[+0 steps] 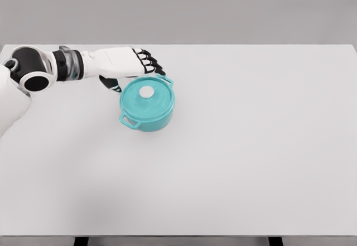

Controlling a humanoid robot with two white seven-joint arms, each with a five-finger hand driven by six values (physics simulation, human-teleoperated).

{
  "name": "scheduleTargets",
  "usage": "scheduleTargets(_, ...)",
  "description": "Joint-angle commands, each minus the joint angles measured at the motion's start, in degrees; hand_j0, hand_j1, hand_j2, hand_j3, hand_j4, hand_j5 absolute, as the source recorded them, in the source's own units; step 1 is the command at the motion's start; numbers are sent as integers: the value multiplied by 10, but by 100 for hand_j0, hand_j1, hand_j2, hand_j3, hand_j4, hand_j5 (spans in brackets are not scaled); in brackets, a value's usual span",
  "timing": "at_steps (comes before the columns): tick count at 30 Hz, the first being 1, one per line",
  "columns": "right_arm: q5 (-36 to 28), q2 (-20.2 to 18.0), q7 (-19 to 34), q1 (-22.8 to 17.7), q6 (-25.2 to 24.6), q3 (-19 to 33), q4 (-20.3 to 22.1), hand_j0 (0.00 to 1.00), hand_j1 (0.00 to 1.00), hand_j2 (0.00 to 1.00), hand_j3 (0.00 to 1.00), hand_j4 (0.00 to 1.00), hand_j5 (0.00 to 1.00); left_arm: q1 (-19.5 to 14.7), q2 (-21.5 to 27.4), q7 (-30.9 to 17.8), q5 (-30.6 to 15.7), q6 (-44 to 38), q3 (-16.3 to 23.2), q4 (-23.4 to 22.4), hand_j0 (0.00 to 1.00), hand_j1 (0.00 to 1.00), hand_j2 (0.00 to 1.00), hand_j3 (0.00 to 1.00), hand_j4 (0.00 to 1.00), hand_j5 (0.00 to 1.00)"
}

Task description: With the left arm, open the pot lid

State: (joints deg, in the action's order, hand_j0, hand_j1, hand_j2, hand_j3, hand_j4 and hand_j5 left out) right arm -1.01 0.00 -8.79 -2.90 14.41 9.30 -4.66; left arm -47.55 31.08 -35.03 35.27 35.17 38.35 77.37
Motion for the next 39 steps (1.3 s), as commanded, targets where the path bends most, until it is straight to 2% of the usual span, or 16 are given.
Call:
scheduleTargets(1,0,0,0,0,0,0,0,100,100,100,100,100,100,0,-1,0,-15,-2,0,16,100,100,100,100,100,100)
scheduleTargets(3,0,0,0,0,0,0,0,100,100,100,100,100,100,2,7,0,-42,-2,2,65,100,100,100,100,100,100)
scheduleTargets(4,0,0,0,0,0,0,0,100,100,100,100,100,100,2,27,0,-53,-2,1,77,100,100,100,100,100,100)
scheduleTargets(8,0,0,0,0,0,0,0,100,100,100,100,100,100,-5,74,0,-93,-2,-6,97,100,100,100,100,100,100)
scheduleTargets(16,0,0,0,0,0,0,0,100,100,100,100,100,100,4,74,0,-103,-2,5,128,100,100,100,100,100,100)
scheduleTargets(18,0,0,0,0,0,0,0,100,100,100,100,100,100,5,73,0,-103,-2,19,135,100,100,100,100,100,100)
scheduleTargets(22,0,0,0,0,0,0,0,100,100,100,100,100,100,5,73,0,-99,-2,36,135,100,100,100,100,100,100)
scheduleTargets(32,0,0,0,0,0,0,0,100,100,100,100,100,100,22,72,0,-69,-2,34,126,100,100,100,100,100,100)
scheduleTargets(39,0,0,0,0,0,0,0,100,100,100,100,100,100,16,70,0,-51,-2,30,94,100,100,100,100,100,100)
